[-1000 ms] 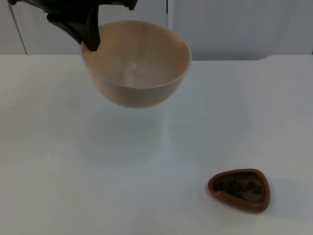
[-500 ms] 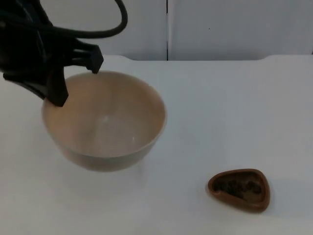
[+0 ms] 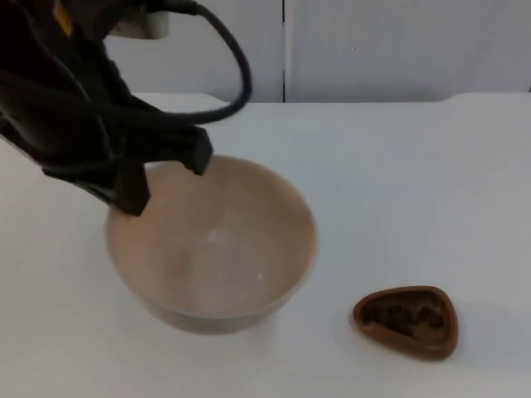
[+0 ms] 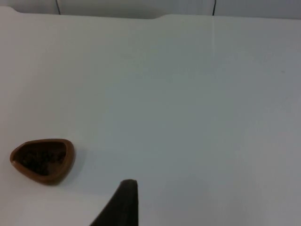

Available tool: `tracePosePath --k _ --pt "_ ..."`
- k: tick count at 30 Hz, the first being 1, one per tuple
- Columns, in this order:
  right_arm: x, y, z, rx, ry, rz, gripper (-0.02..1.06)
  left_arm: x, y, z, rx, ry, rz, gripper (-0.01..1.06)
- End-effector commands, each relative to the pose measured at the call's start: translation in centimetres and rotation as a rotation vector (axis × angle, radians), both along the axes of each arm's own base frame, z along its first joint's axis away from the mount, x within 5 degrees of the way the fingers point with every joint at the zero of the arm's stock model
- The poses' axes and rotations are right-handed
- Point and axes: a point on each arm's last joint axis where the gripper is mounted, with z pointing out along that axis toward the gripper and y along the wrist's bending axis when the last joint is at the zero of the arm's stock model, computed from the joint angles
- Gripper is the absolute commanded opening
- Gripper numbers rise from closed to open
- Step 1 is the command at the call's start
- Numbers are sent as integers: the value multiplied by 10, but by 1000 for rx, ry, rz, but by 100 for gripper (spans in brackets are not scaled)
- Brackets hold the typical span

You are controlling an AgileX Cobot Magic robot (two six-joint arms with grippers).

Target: Pick up the bowl with the left hand and pour the coffee beans from the cup into the bowl with the right hand.

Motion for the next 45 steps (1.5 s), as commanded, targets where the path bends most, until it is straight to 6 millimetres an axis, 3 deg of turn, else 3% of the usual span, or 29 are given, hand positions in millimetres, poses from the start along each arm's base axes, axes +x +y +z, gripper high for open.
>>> tracePosePath --k 1,7,30,40,45 --pt "0 1 -1 -6 -5 2 105 -6 -10 2 10 -38 -20 0" --pt "0 1 -1 -4 -5 3 105 -13 -20 3 15 -48 -23 0" --pt "0 2 -1 5 -4 10 105 -14 -23 3 -24 -27 -3 0" --pt "0 2 -1 9 -4 12 105 -9 -10 3 50 -68 243 0" --pt "0 2 -1 9 -4 12 105 -8 -6 4 84 -88 256 0"
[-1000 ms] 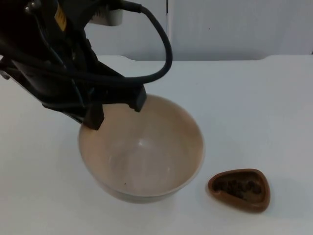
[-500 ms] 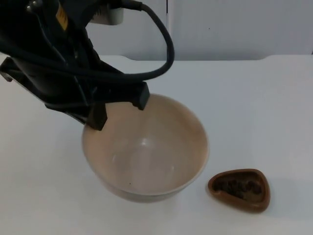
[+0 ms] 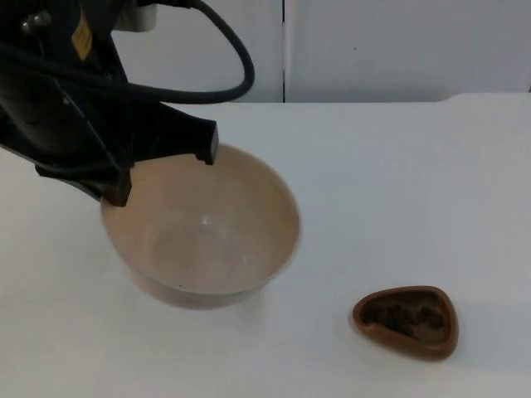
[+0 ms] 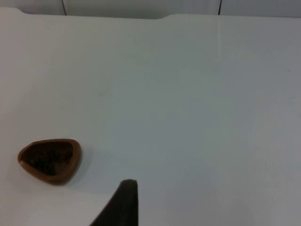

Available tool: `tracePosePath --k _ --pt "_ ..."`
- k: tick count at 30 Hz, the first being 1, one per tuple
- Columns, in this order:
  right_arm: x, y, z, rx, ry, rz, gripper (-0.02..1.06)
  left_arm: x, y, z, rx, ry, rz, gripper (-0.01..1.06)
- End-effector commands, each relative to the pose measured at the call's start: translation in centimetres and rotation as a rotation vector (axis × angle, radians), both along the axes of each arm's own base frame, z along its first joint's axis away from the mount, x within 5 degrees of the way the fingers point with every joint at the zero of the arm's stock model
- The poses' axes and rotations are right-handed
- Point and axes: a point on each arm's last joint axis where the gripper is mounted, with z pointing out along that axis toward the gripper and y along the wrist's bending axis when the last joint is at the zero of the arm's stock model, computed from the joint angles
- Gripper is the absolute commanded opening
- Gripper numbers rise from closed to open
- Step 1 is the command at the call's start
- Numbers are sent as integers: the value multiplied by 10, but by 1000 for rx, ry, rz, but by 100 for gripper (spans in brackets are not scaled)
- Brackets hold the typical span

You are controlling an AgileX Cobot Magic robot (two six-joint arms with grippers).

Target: Pick up the bowl with the left hand and pour the coffee beans from the cup into the bowl with the right hand.

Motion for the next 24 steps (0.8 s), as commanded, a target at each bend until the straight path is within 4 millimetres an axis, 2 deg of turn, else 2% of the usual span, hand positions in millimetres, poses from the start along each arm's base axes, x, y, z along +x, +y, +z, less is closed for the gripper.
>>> tracePosePath --k 1,16,21,24 --pt "0 0 -1 -6 -6 2 105 -1 1 2 5 -14 9 0" --pt "-1 6 2 13 -21 66 105 -2 0 2 -5 -5 15 0" --pt "-4 8 13 42 -80 82 105 -2 0 2 -5 -5 15 0" --pt "9 10 25 46 -15 82 105 -2 0 1 -10 -2 18 0"
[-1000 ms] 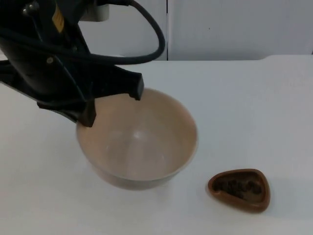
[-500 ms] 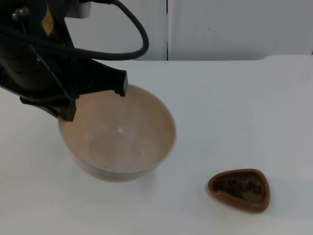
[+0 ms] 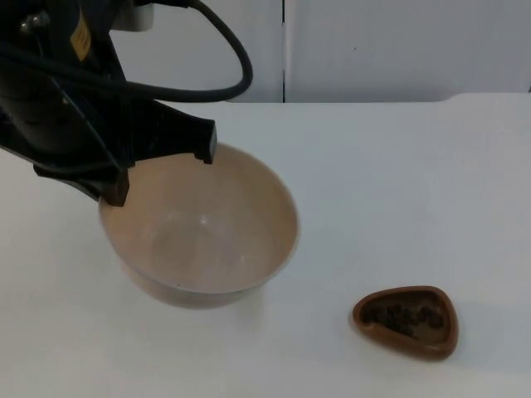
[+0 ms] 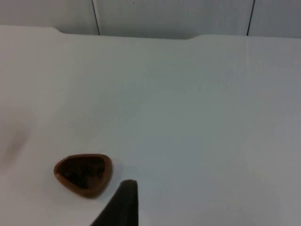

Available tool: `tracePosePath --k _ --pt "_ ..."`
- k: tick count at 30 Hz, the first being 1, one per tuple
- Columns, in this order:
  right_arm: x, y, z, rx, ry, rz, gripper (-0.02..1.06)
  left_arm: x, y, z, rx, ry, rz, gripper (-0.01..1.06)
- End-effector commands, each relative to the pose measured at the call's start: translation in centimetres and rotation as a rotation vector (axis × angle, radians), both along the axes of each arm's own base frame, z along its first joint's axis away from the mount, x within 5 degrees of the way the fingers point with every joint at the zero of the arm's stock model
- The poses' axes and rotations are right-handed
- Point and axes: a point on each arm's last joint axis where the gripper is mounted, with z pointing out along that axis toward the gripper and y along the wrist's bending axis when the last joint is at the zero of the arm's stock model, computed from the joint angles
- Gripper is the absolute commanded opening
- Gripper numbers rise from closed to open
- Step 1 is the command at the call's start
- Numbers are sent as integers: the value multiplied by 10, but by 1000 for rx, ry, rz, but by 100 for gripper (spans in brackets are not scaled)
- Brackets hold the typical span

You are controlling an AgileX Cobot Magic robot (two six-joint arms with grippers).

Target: Pick up the bowl with the left hand and pour the coffee beans from the cup into the bowl with the right hand.

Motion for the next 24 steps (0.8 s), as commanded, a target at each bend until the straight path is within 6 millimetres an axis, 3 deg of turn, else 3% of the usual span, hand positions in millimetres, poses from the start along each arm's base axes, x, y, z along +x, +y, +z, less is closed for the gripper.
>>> tracePosePath --k 1,7,13,15,20,24 --pt "15 3 14 6 42 2 105 -2 -1 1 -12 -1 8 0" --pt "49 9 30 36 132 3 105 -2 -1 1 -12 -1 8 0" --pt "110 22 43 38 285 53 105 -3 -1 1 -15 4 11 0" --pt "119 24 46 42 305 56 105 -3 -1 1 -15 4 11 0" --pt "162 36 42 109 447 91 105 -2 -2 0 -17 1 2 0" --pt "181 42 31 124 528 102 105 2 -5 -11 2 25 -5 0"
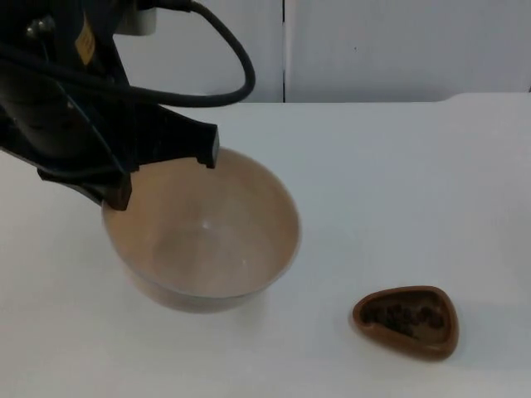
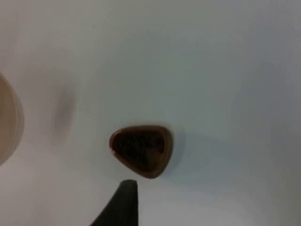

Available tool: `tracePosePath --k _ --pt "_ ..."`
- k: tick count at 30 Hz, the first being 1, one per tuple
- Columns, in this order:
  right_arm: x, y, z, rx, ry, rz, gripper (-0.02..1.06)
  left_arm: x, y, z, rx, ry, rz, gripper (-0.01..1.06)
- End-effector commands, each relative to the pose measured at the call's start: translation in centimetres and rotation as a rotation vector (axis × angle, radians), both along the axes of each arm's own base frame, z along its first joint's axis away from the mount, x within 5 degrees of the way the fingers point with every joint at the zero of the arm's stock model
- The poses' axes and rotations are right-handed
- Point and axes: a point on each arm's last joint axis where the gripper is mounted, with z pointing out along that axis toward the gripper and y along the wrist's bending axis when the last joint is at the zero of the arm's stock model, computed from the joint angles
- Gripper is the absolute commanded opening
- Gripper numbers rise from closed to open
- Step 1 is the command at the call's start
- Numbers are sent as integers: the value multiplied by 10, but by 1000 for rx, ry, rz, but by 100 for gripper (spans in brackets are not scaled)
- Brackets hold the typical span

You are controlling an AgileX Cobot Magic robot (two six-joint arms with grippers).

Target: Pick up the bowl with the left hand and pour the coffee beans from the cup into the bowl with the right hand.

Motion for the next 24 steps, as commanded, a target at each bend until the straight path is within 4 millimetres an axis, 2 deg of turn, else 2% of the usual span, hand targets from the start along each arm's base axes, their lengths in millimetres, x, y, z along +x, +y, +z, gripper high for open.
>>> tracePosePath --k 1,3,7,9,19,24 --pt "10 5 -5 8 33 19 105 2 -4 -10 2 20 -4 0" --pt "13 8 -8 3 46 33 105 3 -6 -15 6 34 -3 0" --pt "25 29 -19 9 67 76 105 6 -11 -31 14 92 13 0" --pt "27 34 -23 -5 74 91 105 6 -11 -31 9 91 14 0" --pt "43 86 -60 -76 143 199 105 6 -11 -30 8 88 13 0" --pt "47 100 -77 -81 208 194 105 5 -11 -30 5 90 15 0"
